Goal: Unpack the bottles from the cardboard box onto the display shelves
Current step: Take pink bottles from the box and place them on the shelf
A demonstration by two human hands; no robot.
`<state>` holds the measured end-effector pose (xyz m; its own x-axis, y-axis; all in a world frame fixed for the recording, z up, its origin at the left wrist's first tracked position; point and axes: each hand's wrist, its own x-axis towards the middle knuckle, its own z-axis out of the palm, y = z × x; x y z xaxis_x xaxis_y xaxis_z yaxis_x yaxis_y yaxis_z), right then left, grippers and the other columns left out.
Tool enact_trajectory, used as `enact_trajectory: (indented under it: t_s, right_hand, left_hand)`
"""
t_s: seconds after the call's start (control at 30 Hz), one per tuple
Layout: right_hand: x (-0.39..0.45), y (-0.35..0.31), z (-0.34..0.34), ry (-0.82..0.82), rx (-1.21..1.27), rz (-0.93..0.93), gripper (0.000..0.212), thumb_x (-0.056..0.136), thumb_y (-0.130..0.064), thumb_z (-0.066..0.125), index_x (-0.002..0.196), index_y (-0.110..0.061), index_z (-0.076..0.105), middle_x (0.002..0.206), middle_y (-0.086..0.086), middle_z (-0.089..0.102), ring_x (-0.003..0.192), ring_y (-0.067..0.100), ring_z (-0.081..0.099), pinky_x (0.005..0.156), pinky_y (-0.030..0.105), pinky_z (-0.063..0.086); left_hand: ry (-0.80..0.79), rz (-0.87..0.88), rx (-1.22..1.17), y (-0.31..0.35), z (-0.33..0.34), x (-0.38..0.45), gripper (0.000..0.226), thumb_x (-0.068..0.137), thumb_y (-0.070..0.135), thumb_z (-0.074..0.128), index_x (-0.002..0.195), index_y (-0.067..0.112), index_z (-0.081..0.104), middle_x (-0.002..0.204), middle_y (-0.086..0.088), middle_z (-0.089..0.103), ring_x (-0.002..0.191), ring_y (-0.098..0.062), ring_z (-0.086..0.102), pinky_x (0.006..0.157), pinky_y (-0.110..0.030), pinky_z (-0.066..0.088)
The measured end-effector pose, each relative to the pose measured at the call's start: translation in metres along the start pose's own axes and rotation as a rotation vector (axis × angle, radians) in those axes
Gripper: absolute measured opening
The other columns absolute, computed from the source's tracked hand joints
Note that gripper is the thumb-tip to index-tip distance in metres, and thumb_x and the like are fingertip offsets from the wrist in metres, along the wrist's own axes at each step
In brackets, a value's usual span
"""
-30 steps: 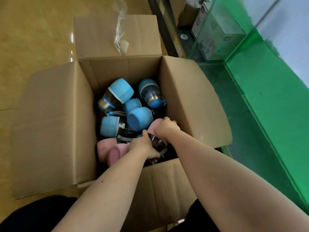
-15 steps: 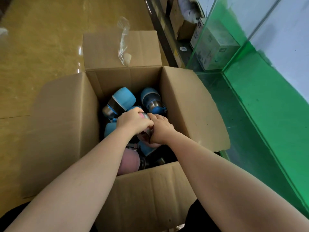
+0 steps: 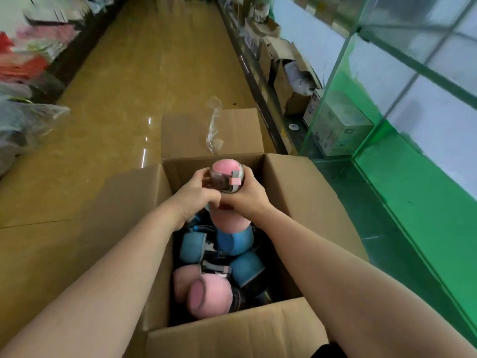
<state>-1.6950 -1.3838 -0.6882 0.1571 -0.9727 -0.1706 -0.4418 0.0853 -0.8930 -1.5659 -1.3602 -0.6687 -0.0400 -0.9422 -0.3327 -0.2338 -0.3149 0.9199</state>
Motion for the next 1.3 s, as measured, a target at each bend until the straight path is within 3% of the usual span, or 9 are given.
enact_trajectory:
  t_s: [0.17,0.27,0.37,0.43,0.5,0.63,0.9,1.17,1.3]
  right_hand:
    - [0.039,-0.087,-0.013,-0.052,0.161,-0.016,0.067,0.063,-0.024,0.083,0.121,-0.022,0.049,0.107,-0.001,0.065,0.096,0.015,0.062,0.082,0.029,0.052]
    - [0.056,-0.133,-0.026,-0.051,0.207,-0.055,0.064,0.062,-0.027,0.084,0.118,-0.02,0.053,0.106,0.001,0.065,0.096,0.017,0.063,0.082,0.033,0.054]
    - [0.064,-0.178,-0.044,-0.103,0.177,-0.087,0.059,0.066,-0.03,0.082,0.117,-0.018,0.053,0.105,0.002,0.065,0.092,0.015,0.063,0.071,0.026,0.052]
    - [0.066,-0.211,-0.059,-0.125,0.181,-0.094,0.037,0.073,-0.031,0.079,0.104,-0.021,0.061,0.094,-0.002,0.067,0.08,0.008,0.063,0.065,0.021,0.051]
    - [0.065,-0.25,-0.072,-0.087,0.187,-0.109,0.024,0.075,-0.033,0.077,0.092,-0.022,0.064,0.088,-0.003,0.068,0.077,0.007,0.064,0.074,0.023,0.053]
    - [0.06,-0.34,-0.098,0.014,0.164,-0.094,0.059,0.064,-0.044,0.078,0.113,-0.019,0.059,0.103,0.001,0.068,0.094,0.016,0.065,0.083,0.031,0.053]
    - [0.008,-0.563,-0.186,0.042,0.102,-0.163,0.059,0.065,-0.047,0.076,0.114,-0.017,0.06,0.105,0.005,0.067,0.096,0.019,0.064,0.09,0.038,0.052]
    - [-0.079,-0.737,-0.265,0.189,-0.007,-0.286,0.054,0.071,-0.047,0.073,0.112,-0.015,0.058,0.102,0.006,0.066,0.095,0.02,0.062,0.087,0.036,0.051]
    - [-0.128,-0.791,-0.297,0.342,-0.053,-0.353,0.043,0.076,-0.049,0.07,0.104,-0.016,0.065,0.088,0.0,0.065,0.081,0.015,0.059,0.074,0.028,0.048]
  left_hand:
    - [0.075,0.22,0.001,0.055,-0.03,0.009,0.069,0.056,0.0,0.083,0.097,0.037,0.042,0.101,0.006,0.06,0.099,-0.013,0.057,0.09,-0.028,0.045]
    - [0.175,0.286,0.051,0.087,-0.053,0.023,0.094,0.03,0.034,0.088,0.111,0.038,0.041,0.111,0.006,0.061,0.103,-0.011,0.061,0.089,-0.033,0.051]
    - [0.221,0.331,0.167,0.115,-0.077,0.04,0.108,0.025,0.061,0.089,0.121,0.03,0.05,0.112,0.005,0.066,0.106,-0.017,0.064,0.091,-0.046,0.052]
    - [0.238,0.37,0.181,0.147,-0.087,0.037,0.113,0.024,0.062,0.087,0.124,0.027,0.049,0.112,0.006,0.066,0.106,-0.016,0.063,0.094,-0.044,0.05]
    - [0.266,0.374,0.139,0.187,-0.096,0.025,0.11,0.029,0.051,0.086,0.126,0.025,0.042,0.114,0.007,0.064,0.107,-0.015,0.061,0.097,-0.04,0.048]
    - [0.284,0.396,0.106,0.275,-0.119,-0.003,0.099,0.04,0.041,0.088,0.126,0.02,0.043,0.113,0.005,0.063,0.106,-0.017,0.061,0.096,-0.043,0.049]
    - [0.277,0.45,0.086,0.493,-0.183,-0.095,0.07,0.059,0.018,0.088,0.116,0.018,0.046,0.104,0.007,0.059,0.101,-0.016,0.055,0.08,-0.029,0.041]
    - [0.149,0.565,0.276,0.668,-0.225,-0.2,0.042,0.07,0.029,0.081,0.107,0.029,0.062,0.088,0.019,0.057,0.078,0.004,0.047,0.061,-0.016,0.034]
    - [0.07,0.648,0.333,0.73,-0.232,-0.247,0.036,0.071,0.036,0.078,0.105,0.028,0.069,0.096,0.012,0.064,0.088,-0.008,0.053,0.064,-0.021,0.036]
